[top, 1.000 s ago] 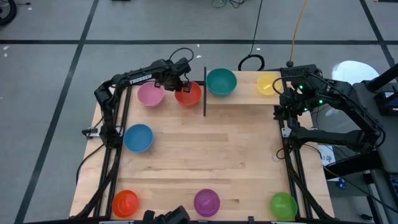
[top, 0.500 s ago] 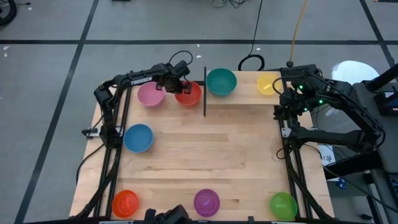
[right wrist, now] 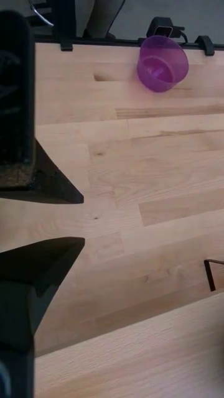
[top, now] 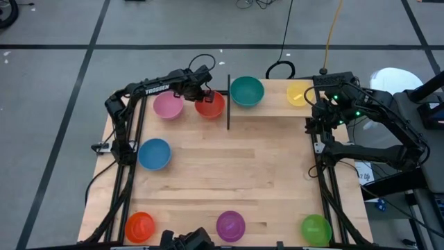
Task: Place and stack bowls onto a shelf
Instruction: Stack the orange bowl on top of the dark green bowl on the shelf
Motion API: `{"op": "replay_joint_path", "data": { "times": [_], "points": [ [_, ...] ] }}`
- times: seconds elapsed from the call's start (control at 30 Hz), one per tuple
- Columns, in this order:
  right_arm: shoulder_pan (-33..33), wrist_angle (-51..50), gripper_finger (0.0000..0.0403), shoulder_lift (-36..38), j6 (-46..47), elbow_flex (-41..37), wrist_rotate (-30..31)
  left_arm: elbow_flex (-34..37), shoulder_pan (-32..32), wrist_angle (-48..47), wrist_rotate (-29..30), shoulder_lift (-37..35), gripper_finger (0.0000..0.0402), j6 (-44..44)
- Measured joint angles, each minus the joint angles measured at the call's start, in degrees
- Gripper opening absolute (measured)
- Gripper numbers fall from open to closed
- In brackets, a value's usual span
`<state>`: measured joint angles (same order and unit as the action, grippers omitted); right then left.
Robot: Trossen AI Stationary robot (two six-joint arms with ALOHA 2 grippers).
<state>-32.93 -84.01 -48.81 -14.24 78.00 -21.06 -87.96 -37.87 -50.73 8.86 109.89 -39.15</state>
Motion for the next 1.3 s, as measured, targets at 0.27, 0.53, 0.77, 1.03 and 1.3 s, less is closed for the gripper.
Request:
{"op": "replay_joint_path", "data": {
  "times": [0.27, 0.53, 0.77, 1.03, 1.3],
  "points": [
    [0.00, 0.10, 0.0089, -0.01, 0.00, 0.00, 0.00, 0.01, -0.08, -0.41, 2.18, 0.00, 0.0081, -0.22],
    [0.00, 1.42, 0.0089, 0.01, 0.00, 0.00, 0.00, 2.05, -0.04, -0.12, 2.21, 0.00, 0.0081, -1.49],
    [0.00, 1.49, 0.0089, 0.01, -0.03, 0.00, 0.00, 4.92, -0.04, 1.28, 2.12, 0.00, 0.0081, -2.25],
    [0.00, 1.49, 0.0089, 0.01, -0.11, 0.00, 0.01, 7.99, -0.04, 4.73, 1.79, 0.00, 0.0081, -0.72],
    [0.00, 1.49, 0.0089, -0.01, -0.04, 0.00, 0.00, 9.99, 0.04, 9.90, 0.17, 0.02, 0.0066, 2.41]
  ]
}}
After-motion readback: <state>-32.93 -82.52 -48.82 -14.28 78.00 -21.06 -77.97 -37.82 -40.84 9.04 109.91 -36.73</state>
